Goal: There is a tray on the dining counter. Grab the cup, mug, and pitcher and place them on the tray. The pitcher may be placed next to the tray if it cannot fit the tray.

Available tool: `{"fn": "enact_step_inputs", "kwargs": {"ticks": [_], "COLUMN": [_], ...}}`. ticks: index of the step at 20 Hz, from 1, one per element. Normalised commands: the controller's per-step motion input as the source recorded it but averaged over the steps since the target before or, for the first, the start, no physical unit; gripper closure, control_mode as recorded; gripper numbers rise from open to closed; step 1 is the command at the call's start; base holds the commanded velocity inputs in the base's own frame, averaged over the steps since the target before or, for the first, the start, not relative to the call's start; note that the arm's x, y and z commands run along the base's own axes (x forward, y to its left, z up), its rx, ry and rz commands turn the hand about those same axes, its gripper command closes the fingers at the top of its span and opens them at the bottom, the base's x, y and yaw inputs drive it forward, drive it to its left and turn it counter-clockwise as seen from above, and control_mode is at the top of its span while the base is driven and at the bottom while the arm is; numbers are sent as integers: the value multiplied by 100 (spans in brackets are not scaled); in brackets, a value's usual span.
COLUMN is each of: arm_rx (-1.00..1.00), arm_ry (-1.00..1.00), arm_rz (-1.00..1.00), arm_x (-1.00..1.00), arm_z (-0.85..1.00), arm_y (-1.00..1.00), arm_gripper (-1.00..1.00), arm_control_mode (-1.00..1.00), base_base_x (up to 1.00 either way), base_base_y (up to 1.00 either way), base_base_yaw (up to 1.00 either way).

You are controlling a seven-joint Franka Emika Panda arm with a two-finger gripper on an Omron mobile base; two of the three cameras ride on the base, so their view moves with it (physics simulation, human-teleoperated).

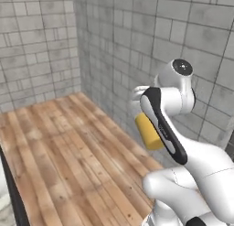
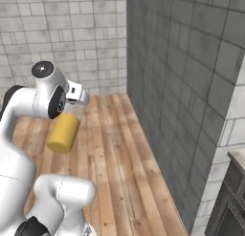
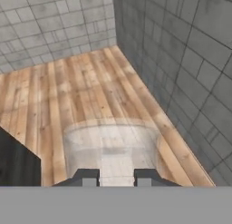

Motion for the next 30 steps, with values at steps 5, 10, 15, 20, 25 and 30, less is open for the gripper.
{"fn": "enact_step_inputs", "kwargs": {"ticks": [5,10,15,20,25,30], "arm_rx": [0,0,0,0,0,0], "arm_ry": [0,0,0,0,0,0], "arm_rz": [0,0,0,0,0,0], "arm_x": [0,0,0,0,0,0], "arm_z": [0,0,0,0,0,0], "arm_y": [0,0,0,0,0,0], "arm_gripper": [100,100,100,100,100,100], "arm_control_mode": [100,100,100,100,100,100], "base_base_x": [99,100,100,100,100,100], "base_base_y": [17,1,0,5,-1,-6], "base_base_yaw": [12,33,70,30,-12,38]}}
